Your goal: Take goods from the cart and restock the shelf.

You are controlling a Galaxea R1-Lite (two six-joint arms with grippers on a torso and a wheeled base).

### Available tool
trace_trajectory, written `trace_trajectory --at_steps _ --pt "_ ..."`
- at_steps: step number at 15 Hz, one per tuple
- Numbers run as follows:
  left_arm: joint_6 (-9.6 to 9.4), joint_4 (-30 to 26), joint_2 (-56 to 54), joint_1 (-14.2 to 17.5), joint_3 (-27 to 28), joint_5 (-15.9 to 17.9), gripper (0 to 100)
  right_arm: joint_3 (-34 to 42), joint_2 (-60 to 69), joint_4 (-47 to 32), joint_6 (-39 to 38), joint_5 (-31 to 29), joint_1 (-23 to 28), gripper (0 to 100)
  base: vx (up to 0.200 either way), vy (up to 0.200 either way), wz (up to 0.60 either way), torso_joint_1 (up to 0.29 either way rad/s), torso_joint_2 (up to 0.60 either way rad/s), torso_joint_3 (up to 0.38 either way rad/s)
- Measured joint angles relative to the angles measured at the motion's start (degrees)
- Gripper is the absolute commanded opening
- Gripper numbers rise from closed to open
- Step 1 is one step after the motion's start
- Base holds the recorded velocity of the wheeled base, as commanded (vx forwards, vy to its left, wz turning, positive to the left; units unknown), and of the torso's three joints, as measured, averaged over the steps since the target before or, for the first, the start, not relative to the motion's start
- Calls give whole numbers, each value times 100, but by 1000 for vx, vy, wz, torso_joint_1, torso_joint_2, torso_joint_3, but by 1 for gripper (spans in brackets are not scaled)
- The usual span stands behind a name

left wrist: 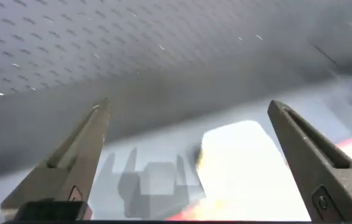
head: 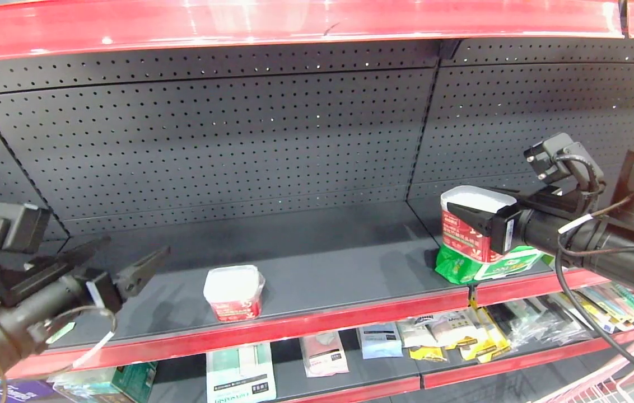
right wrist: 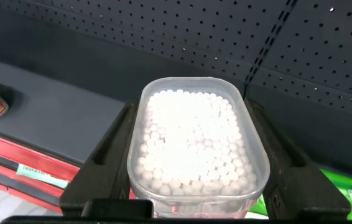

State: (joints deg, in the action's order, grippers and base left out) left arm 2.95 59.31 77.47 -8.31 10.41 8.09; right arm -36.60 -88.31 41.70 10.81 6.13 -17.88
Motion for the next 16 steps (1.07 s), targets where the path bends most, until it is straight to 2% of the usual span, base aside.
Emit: trace_trajectory --at_steps 2,3,5,7,9,10,12,16 --pt "-317 -167 -750 -11 -579 573 100 44 57 -5 34 -1 0 0 0 0 0 0 0 0" --pt "-390 -422 -1076 -17 -714 688 100 44 74 -5 29 0 2 0 0 0 0 0 0 0" --pt "-484 -1568 -2014 13 -767 739 100 40 94 -5 24 -1 6 0 0 0 0 0 0 0" --pt "-540 -3416 -3126 123 -545 512 100 61 99 -5 38 2 6 0 0 0 0 0 0 0" --pt "-562 -5488 -4315 223 -154 71 100 -2 94 -5 38 65 0 0 0 0 0 0 0 0" --pt "-571 -6166 -4845 261 22 -202 100 -4 94 -5 40 82 -11 0 0 0 0 0 0 0" --pt "-579 -6833 -5764 317 257 -785 100 13 94 -7 38 82 -61 0 0 0 0 0 0 0" --pt "-596 -8151 -7213 383 350 -1501 100 0 96 -2 27 115 -111 0 0 0 0 0 0 0"
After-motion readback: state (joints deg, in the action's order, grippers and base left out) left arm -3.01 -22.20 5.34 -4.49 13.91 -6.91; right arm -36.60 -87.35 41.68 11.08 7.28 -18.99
